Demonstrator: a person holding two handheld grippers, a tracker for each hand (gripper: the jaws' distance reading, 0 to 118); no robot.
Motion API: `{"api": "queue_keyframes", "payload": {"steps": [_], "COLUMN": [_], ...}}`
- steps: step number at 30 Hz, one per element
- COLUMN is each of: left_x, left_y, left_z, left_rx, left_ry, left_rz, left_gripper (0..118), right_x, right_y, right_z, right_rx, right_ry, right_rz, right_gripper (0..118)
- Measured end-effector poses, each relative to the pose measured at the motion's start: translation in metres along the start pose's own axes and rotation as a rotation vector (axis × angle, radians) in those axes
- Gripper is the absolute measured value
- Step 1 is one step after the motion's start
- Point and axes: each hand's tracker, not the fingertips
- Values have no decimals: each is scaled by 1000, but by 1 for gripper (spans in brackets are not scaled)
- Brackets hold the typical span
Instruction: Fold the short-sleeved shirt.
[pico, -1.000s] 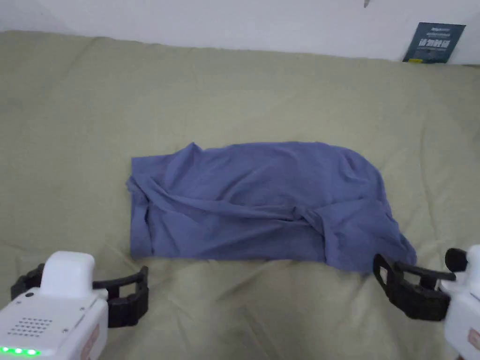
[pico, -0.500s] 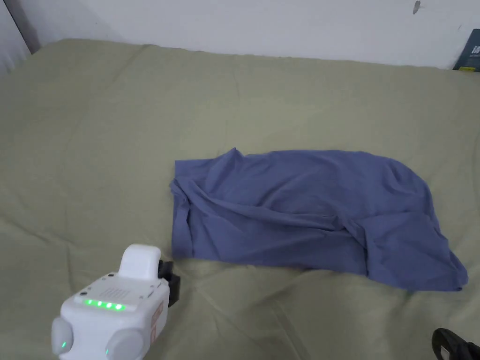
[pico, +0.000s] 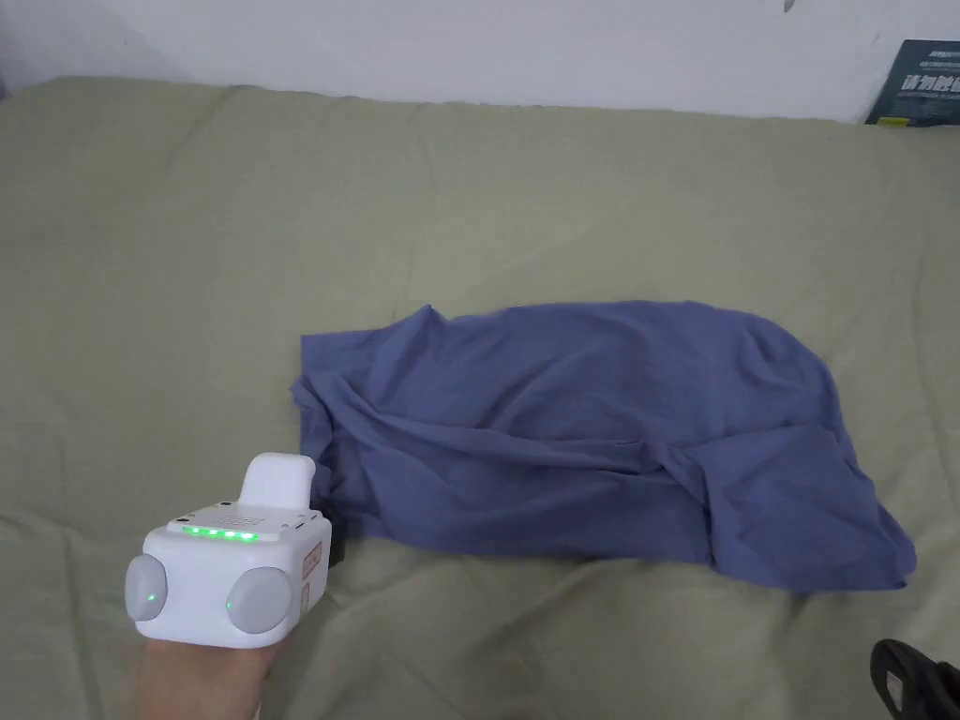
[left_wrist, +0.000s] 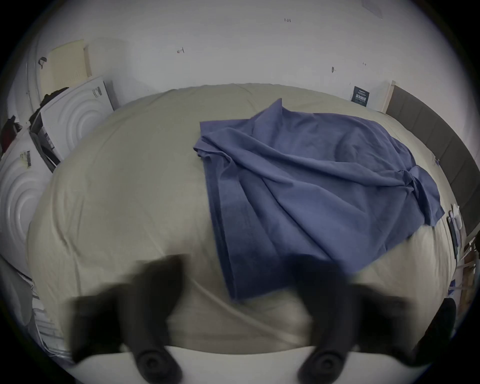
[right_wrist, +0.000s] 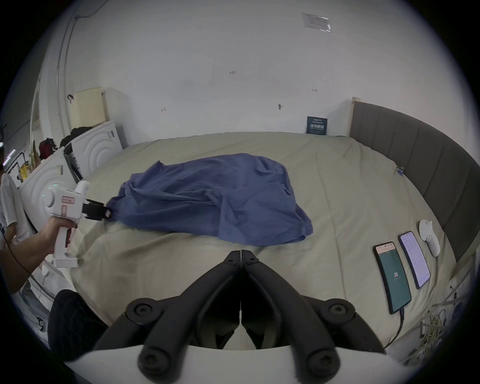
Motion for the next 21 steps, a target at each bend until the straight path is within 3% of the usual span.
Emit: {"api": "queue_keyframes", "payload": {"steps": [2, 3, 4, 5, 6, 7, 8, 11, 14, 15, 16, 17, 18, 21], "left_x": [3, -4, -5, -7, -10, -9, -9, -8, -5, -5, -4, -3, -2, 3], "left_y": [4, -2, -1, -1, -1, -1, -1, 1, 1, 1, 2, 2, 2, 2], "left_z": [0, -4, -4, -5, -5, -3, -2, 2, 2, 1, 1, 1, 1, 5], "left_rx": [-31, -21, -24, -27, -28, -30, -31, -26, -38, -38, -39, -39, -42, -50], "left_ry": [-16, -17, -16, -17, -16, -19, -19, -8, -15, -13, -11, -9, -13, -20], "left_rz": [6, 11, 11, 15, 22, 29, 29, 20, 26, 25, 24, 24, 28, 38], "left_gripper": [9, 9, 9, 9, 9, 9, 9, 9, 9, 9, 9, 9, 9, 9], "right_x": [8, 16, 27, 34, 45, 54, 60, 87, 106, 108, 97, 96, 94, 99], "right_y": [7, 11, 13, 15, 18, 19, 31, 45, 37, 36, 46, 45, 43, 29], "right_z": [-15, -29, -42, -57, -77, -87, -110, -164, -175, -184, -184, -187, -189, -194], "right_rx": [-28, -58, -73, -88, -148, -206, -140, -185, -210, -227, -284, -309, -315, -325], "right_ry": [-19, -35, -62, -73, -70, -96, -76, -116, -133, -146, -57, -25, 4, -18], "right_rz": [6, 14, 10, -8, -23, -40, -30, -109, -123, -111, -34, -25, -26, -142], "right_gripper": [1, 14, 47, 92, 118, 117, 117, 117, 117, 109, 76, 12, 5, 5]}}
